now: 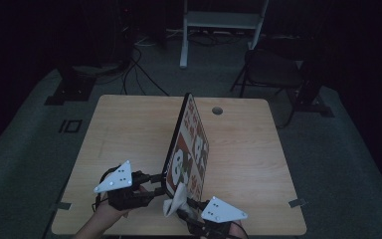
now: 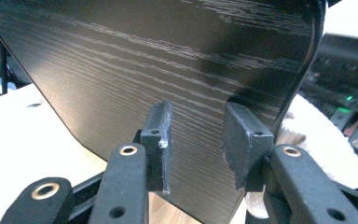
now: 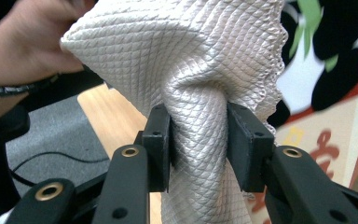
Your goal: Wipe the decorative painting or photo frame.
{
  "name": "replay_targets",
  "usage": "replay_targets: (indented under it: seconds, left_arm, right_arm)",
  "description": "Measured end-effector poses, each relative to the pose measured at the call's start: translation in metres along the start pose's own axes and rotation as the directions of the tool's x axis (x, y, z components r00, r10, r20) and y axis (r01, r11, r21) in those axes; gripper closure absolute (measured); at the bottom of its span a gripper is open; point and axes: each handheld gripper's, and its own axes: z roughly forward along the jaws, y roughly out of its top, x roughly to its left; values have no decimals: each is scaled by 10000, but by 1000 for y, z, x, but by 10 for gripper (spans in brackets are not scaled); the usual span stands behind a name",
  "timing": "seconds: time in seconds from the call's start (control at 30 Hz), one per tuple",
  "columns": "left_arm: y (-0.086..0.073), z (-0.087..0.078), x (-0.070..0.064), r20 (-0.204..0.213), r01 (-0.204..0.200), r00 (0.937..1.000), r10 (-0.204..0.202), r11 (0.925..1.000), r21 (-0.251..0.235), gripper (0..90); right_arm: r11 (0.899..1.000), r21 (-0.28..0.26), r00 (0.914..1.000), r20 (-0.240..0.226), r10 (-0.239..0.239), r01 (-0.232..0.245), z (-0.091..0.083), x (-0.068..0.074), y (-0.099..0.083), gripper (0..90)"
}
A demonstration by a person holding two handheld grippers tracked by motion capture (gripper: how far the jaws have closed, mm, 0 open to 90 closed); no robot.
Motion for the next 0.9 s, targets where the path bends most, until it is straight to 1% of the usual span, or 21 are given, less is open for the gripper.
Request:
replay_targets:
  seconds: [0.17,0.3,0.43,0.5,0.6,0.7,0.9]
  left_arm:
    - [0,-1,0,1,-1,10000,1,10000,-48,633]
    - [0,-1,1,-32,57,10000,-57,9999,-84,633]
    - [0,-2,3,-78,100,9999,-101,9999,-110,633]
    - [-1,-2,4,-102,129,9999,-130,9998,-126,634]
    - [-1,-3,4,-113,104,9999,-105,9999,-116,634]
    - [-1,-3,4,-79,121,9999,-122,9998,-127,633]
    - [-1,-3,4,-61,111,9999,-112,9998,-135,633]
  right_arm:
    - [9986,472,9997,61,232,-235,4,-6,-13,625]
    - [9952,887,9991,98,404,-412,7,-11,-24,625]
    - [9921,1110,9983,122,572,-582,11,-15,-32,625]
    - [9898,1311,9984,181,538,-557,13,-16,-35,627]
    - [9864,1513,9979,190,617,-639,15,-18,-39,627]
    - [9841,1644,9977,184,648,-669,16,-20,-43,627]
    - [9728,2150,9963,216,831,-858,19,-27,-55,625]
